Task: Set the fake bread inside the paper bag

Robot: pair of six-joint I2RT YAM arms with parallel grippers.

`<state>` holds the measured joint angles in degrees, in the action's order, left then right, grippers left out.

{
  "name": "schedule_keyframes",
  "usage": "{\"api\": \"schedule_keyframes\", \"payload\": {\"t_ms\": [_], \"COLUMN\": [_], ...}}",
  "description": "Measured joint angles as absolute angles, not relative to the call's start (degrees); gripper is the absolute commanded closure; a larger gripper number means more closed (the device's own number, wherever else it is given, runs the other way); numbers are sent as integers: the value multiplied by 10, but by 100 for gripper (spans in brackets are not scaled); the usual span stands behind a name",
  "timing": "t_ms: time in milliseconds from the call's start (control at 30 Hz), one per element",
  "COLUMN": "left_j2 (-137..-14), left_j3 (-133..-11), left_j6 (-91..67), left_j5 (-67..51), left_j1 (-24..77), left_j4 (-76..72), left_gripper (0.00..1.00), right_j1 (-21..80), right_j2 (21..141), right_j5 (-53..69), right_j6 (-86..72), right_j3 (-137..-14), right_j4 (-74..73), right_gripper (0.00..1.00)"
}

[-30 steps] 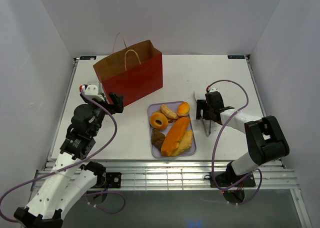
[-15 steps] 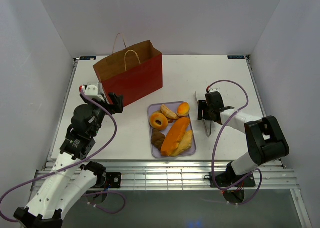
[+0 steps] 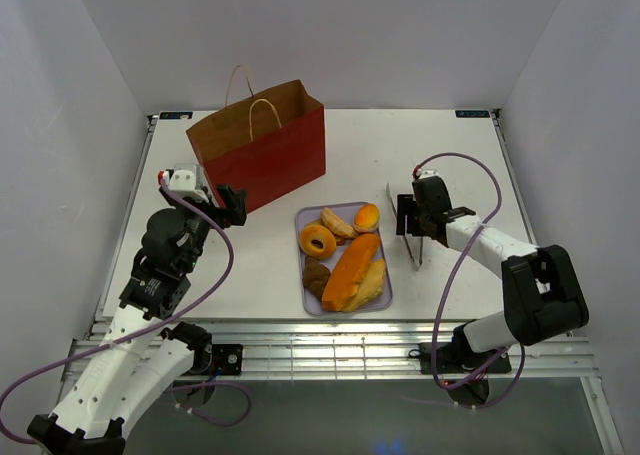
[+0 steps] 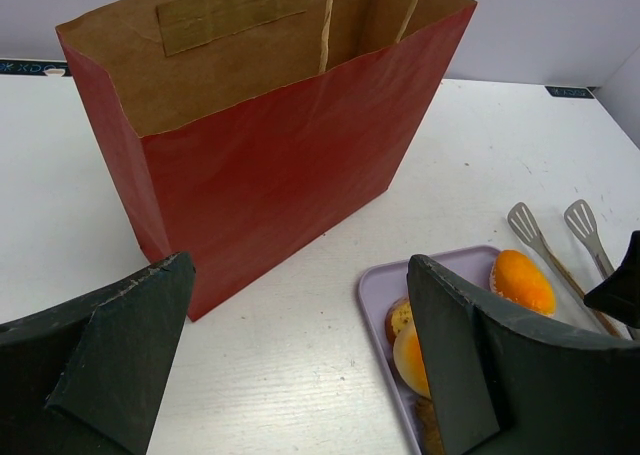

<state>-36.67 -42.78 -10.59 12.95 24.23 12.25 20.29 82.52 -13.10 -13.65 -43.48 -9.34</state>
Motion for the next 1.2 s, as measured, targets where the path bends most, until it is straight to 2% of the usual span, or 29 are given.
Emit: {"api": "schedule_keyframes", "payload": {"t_ms": [300,333,400,433,467,533,767,1200], "left_j2": [-364,-364,-364,-364,-364,-364,-366,-365], "left_j3": [-428,-428,-428,-428,-428,-428,-428,-428], "left_j6": [-106,-106,-106,-106,-106,-106,-106,-106], "left_j5": [141,142,142,142,142,142,142,142], "left_j1": [242,242,242,242,242,242,244,249], "left_j4": [123,123,123,123,123,123,123,123], "left_gripper": [2,2,2,2,2,2,2,2], "right_j1": [206,206,206,206,207,207,211,213], "right_j2": [785,778,766,762,758,751,753,839], "right_j5": [-135,-136,-136,-135,-134,-129,-116,-123], "right_j6": [-121,-119,-116,-115,-116,-115,-129,-150], "right_j3": [-451,-451,-451,-451,-449,-439,-391,-385], "right_j4": [-151,-157,-165,-166,-165,-156,-125,-50], "right_gripper": [26,17,10,3,2,10,10,10]}}
